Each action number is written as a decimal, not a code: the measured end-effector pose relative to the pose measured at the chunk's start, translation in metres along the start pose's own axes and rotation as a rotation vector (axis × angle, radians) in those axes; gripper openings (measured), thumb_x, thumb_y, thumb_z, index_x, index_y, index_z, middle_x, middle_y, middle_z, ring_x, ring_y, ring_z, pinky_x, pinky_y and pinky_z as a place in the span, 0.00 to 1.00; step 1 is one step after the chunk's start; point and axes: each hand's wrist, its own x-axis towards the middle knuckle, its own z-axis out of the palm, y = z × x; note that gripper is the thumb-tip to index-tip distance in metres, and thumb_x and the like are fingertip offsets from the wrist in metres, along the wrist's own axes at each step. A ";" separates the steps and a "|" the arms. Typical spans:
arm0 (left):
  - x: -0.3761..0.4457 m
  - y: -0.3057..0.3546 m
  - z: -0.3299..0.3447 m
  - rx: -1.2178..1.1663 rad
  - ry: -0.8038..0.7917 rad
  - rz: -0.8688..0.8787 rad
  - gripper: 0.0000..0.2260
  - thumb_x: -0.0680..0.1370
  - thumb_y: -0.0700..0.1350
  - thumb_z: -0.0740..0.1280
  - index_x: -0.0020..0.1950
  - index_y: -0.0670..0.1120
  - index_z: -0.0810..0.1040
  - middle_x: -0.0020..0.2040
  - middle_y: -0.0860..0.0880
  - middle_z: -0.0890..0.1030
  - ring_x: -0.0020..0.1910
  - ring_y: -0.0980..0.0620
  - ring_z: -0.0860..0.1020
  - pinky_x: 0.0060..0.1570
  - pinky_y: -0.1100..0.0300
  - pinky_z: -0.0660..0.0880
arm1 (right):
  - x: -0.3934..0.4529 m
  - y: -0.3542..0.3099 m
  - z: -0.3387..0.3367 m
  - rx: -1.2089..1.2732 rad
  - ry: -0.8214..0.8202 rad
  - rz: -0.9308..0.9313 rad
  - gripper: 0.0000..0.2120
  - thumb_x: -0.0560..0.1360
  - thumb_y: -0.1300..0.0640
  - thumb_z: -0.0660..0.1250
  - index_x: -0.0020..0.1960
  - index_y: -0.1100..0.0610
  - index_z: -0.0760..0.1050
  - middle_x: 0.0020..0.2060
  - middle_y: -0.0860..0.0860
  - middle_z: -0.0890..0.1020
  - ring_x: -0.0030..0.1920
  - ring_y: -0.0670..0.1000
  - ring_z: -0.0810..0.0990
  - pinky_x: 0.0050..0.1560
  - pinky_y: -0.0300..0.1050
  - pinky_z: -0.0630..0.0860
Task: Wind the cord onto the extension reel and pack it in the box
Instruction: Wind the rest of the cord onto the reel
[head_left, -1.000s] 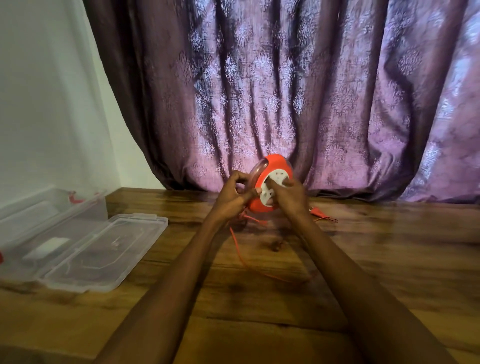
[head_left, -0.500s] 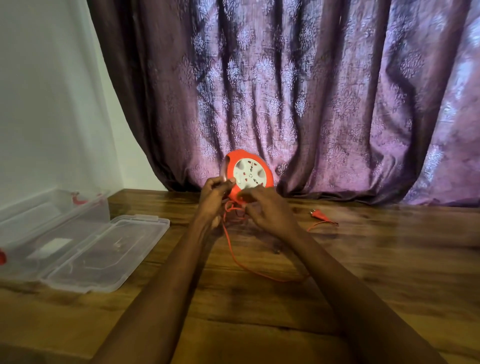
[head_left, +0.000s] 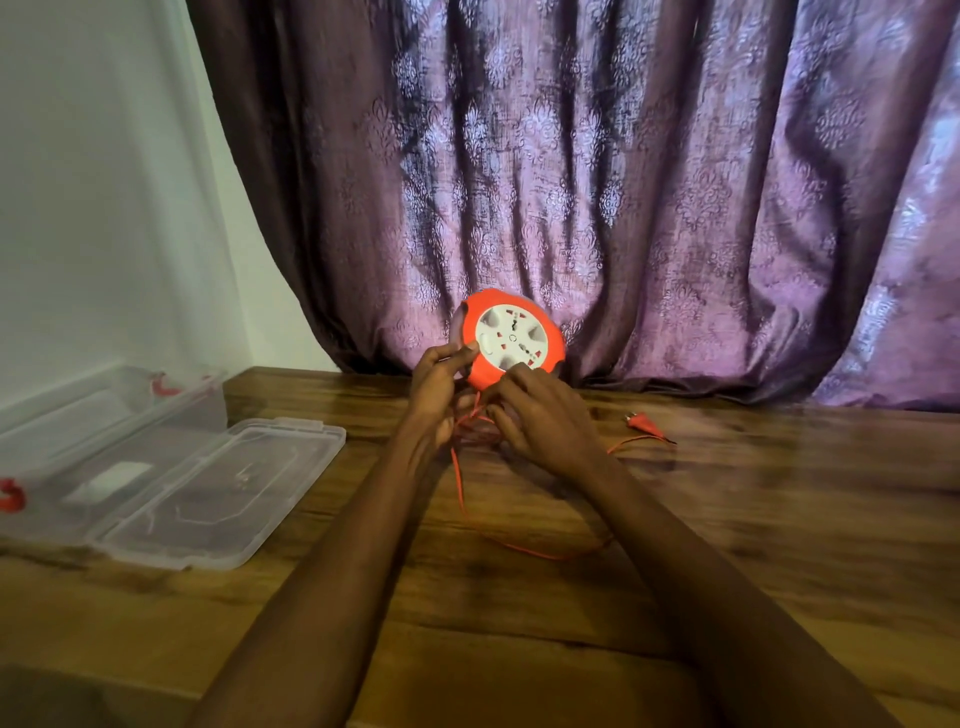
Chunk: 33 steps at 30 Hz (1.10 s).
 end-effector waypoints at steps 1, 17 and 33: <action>0.001 0.002 -0.001 -0.011 0.017 0.007 0.09 0.76 0.40 0.71 0.54 0.46 0.75 0.38 0.45 0.78 0.28 0.53 0.78 0.28 0.61 0.76 | -0.002 0.004 0.000 0.030 -0.001 -0.037 0.08 0.77 0.50 0.64 0.52 0.52 0.78 0.50 0.50 0.79 0.48 0.56 0.78 0.47 0.55 0.75; 0.012 0.018 -0.017 -0.172 0.140 0.108 0.10 0.79 0.40 0.67 0.61 0.43 0.75 0.44 0.45 0.80 0.40 0.51 0.80 0.50 0.47 0.78 | -0.017 0.013 0.018 -0.184 -0.205 0.243 0.12 0.78 0.47 0.63 0.59 0.48 0.74 0.50 0.55 0.84 0.46 0.61 0.83 0.37 0.50 0.69; 0.020 0.019 -0.032 -0.106 0.221 0.097 0.20 0.79 0.39 0.67 0.70 0.36 0.71 0.56 0.40 0.75 0.55 0.44 0.75 0.63 0.36 0.72 | -0.001 0.039 -0.011 1.189 -0.205 0.814 0.28 0.72 0.80 0.52 0.71 0.68 0.68 0.66 0.66 0.75 0.45 0.50 0.81 0.36 0.34 0.73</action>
